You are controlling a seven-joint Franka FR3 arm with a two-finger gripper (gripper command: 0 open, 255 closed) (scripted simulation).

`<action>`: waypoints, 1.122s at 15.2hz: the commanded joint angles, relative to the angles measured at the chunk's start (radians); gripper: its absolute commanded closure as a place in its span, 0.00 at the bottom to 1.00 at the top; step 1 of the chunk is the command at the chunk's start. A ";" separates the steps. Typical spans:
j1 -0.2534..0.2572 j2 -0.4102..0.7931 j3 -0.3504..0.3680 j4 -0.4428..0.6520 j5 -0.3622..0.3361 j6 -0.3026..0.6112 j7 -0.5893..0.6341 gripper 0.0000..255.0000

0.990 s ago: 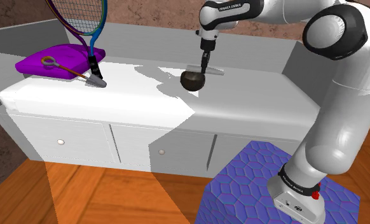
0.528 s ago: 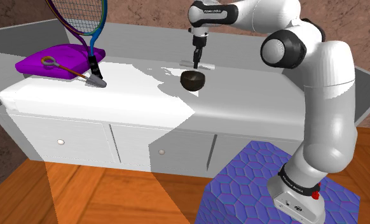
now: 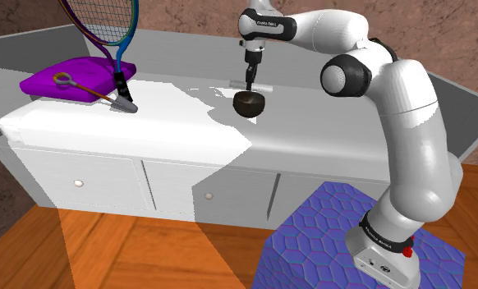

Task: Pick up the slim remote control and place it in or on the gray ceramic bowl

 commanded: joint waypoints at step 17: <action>0.013 -0.012 0.000 -0.134 0.000 0.122 -0.007 0.00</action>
